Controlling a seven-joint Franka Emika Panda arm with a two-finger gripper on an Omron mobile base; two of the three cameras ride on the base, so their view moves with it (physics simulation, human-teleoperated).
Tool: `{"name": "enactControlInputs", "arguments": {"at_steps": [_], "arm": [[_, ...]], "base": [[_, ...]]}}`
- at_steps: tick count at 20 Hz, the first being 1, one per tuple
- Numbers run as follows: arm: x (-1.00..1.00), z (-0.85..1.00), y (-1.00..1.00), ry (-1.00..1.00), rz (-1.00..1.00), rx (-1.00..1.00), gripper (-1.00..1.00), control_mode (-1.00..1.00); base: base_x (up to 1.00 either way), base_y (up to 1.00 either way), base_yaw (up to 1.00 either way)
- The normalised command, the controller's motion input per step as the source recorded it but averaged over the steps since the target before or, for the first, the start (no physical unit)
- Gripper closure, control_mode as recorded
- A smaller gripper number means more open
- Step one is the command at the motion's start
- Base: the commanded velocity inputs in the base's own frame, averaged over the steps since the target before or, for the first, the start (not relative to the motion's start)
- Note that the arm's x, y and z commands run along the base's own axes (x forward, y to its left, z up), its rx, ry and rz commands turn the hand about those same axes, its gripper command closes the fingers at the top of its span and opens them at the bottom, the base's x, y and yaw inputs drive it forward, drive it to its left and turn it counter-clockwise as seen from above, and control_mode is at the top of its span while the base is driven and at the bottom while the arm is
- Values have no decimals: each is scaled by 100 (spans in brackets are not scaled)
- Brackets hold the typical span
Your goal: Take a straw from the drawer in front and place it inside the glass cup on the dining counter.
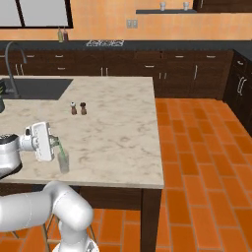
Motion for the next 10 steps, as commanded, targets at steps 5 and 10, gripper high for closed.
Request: {"name": "enactControlInputs", "arguments": {"at_steps": [5,10], "arm": [[-2,-13,-14,-1,0,10,100,-100],[0,-3,0,-2,0,11,100,-100]], "base": [[0,0,0],[0,0,0]]}}
